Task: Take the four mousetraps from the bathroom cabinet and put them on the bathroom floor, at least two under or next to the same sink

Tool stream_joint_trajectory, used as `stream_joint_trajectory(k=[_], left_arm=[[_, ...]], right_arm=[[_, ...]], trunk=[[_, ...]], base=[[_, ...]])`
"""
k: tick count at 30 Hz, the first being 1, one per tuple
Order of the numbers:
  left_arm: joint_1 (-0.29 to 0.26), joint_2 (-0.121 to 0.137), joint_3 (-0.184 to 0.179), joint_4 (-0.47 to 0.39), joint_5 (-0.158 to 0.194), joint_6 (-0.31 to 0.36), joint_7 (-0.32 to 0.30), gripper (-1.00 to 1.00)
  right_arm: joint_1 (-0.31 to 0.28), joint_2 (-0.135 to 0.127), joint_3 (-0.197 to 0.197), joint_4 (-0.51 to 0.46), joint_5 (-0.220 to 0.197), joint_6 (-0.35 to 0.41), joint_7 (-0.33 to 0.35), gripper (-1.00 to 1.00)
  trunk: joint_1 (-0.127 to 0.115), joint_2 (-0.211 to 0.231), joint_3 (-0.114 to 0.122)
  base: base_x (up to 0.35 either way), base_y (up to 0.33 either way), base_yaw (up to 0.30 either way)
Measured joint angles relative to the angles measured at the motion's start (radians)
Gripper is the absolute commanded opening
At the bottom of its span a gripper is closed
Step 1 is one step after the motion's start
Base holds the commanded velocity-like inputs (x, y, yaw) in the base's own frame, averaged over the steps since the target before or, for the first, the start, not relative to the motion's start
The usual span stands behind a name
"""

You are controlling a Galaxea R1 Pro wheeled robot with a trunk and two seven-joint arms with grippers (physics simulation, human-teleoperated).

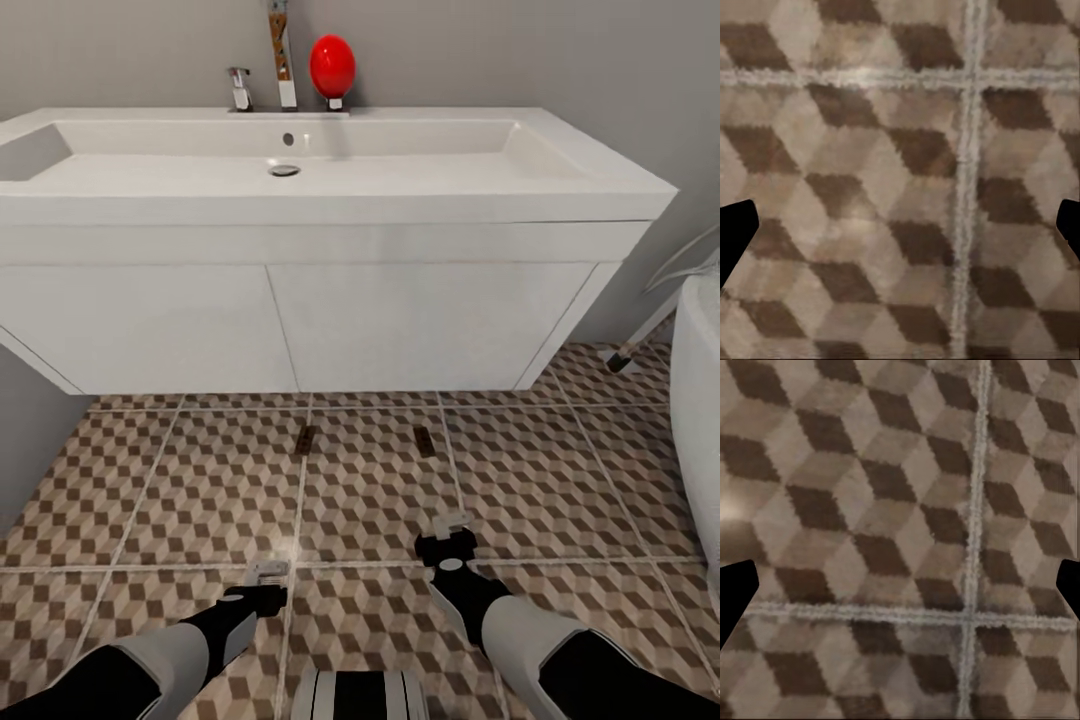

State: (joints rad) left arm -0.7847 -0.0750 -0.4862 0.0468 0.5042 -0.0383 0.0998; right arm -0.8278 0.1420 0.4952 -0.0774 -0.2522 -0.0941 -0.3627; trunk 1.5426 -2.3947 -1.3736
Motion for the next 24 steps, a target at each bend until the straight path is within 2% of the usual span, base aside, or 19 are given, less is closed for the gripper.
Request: stream_joint_trajectory(k=[8, 24], left_arm=[[0.045, 0.003, 0.0, 0.002, 0.0, -0.003, -0.001, 1.0], [0.128, 0.007, 0.0, 0.003, -0.001, -0.003, -0.001, 1.0]], right_arm=[[0.013, -0.003, 0.0, 0.004, -0.001, -0.01, 0.001, 1.0], [0.088, -0.005, -0.001, 0.006, 0.002, -0.067, 0.002, 1.0]], trunk=[[-0.031, 0.056, 0.025], [-0.092, 0.168, 0.075]], base=[[0.0, 0.0, 0.0], [0.0, 0.0, 0.0]])
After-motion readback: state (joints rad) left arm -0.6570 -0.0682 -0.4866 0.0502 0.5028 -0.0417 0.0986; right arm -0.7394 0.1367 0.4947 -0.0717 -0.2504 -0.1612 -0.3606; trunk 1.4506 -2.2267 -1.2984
